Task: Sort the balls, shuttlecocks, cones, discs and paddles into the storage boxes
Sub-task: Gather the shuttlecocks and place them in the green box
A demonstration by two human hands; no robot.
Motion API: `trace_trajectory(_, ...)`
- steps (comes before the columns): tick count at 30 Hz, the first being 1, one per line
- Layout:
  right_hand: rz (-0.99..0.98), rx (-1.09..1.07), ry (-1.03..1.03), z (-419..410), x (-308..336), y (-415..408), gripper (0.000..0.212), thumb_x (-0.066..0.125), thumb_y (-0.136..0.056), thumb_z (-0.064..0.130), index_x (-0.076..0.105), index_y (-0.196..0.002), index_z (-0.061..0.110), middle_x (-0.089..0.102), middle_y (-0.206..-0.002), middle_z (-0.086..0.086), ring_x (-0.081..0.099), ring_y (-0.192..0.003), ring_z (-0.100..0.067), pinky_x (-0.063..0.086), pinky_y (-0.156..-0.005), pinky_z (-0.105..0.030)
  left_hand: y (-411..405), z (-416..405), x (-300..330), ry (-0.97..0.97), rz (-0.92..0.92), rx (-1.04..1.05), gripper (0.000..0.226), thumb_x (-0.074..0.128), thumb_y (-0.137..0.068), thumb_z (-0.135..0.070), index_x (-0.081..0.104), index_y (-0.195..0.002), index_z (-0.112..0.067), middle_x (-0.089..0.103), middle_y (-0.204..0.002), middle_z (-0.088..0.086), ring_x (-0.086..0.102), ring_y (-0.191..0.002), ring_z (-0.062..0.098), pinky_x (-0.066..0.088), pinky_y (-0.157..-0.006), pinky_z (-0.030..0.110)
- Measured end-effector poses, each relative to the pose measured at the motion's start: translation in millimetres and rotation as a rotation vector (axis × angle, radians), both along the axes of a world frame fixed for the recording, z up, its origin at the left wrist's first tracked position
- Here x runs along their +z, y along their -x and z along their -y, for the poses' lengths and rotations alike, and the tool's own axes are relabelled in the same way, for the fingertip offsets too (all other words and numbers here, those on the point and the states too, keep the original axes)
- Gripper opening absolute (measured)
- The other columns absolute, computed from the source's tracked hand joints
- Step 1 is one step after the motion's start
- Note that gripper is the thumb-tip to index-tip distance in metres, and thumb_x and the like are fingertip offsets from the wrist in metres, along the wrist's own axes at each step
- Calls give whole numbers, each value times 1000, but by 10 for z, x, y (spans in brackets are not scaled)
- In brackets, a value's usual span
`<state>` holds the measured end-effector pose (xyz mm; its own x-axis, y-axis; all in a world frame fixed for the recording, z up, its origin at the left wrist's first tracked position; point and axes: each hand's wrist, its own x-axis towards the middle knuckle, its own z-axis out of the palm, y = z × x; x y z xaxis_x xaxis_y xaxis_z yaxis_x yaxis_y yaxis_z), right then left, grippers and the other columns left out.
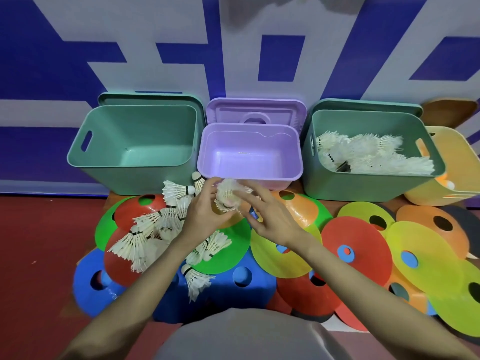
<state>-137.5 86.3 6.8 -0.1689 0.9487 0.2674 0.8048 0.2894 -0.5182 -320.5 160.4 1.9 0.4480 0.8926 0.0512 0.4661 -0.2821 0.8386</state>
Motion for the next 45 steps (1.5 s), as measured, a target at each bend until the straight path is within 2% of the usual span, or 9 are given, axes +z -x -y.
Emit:
trace_trajectory(5, -81, -212, 0, -87, -91, -117, 41, 52, -89, 11, 50, -129, 20, 39, -140, 2, 48, -75, -7, 46, -61, -30, 29, -51, -31, -70, -20, 74, 65, 84, -71, -26, 49, -126, -25, 55, -111, -24, 52, -100, -5, 47, -89, 22)
trace_trajectory(10, -16, -271, 270, -334, -438, -240, 48, 53, -85, 6, 48, -132, 12, 44, -130, -8, 56, -99, -27, 50, -74, -37, 58, -119, -98, -83, -64, 108, 66, 82, -72, -30, 51, -130, -21, 61, -117, -9, 56, -101, 7, 51, -85, 31)
trace_trajectory(16, 282, -329, 506, -627, -684, -182, 26, 52, -82, 6, 60, -107, 7, 44, -118, -17, 51, -103, -37, 51, -80, -42, 72, -185, -147, -80, -106, 116, 67, 81, -73, -34, 51, -130, -18, 61, -117, -5, 57, -101, 12, 52, -83, 35)
trace_trajectory(20, 284, -320, 617, -724, -725, -188, 28, 47, -81, 6, 58, -107, 2, 51, -113, -19, 48, -107, -38, 43, -90, -41, 91, -222, -166, -73, -132, 133, 68, 81, -74, -31, 50, -133, -17, 59, -121, -1, 57, -105, 16, 52, -85, 37)
trace_trajectory(23, 181, -341, 535, -709, -704, -212, 26, 46, -79, 8, 59, -102, 3, 57, -112, -20, 50, -105, -37, 44, -88, -40, 144, -240, -195, -90, -158, 152, 67, 81, -74, -30, 51, -132, -16, 59, -121, 1, 57, -108, 20, 51, -86, 38)
trace_trajectory(28, -34, -338, 251, -466, -327, -154, 26, 54, -92, 16, 58, -114, 3, 57, -96, -14, 53, -90, -29, 43, -74, -34, 224, -213, -205, -120, -168, 182, 64, 82, -73, -26, 53, -128, -13, 60, -114, 3, 56, -104, 23, 50, -85, 39)
trace_trajectory(34, -311, -359, -135, -319, 223, 95, 12, 62, -91, 17, 62, -93, 5, 60, -81, -5, 53, -70, -19, 41, -64, -25, 250, -196, -193, -97, -177, 186, 63, 80, -74, -28, 53, -129, -15, 59, -114, 2, 56, -104, 24, 50, -84, 41)
trace_trajectory(38, -314, -263, -101, -412, 282, 237, 12, 64, -90, 20, 69, -91, 9, 63, -82, -4, 53, -70, -15, 40, -66, -21, 200, -185, -103, -116, -164, 181, 63, 79, -74, -30, 54, -129, -15, 59, -110, 2, 57, -101, 23, 47, -80, 35)
trace_trajectory(45, -178, -95, 64, -482, 102, 375, 20, 60, -92, 27, 72, -106, 18, 46, -107, -5, 48, -98, -17, 39, -84, -26, 271, -170, -25, -103, -150, 215, 58, 79, -74, -32, 55, -124, -16, 59, -106, -1, 58, -89, 21, 47, -70, 32)
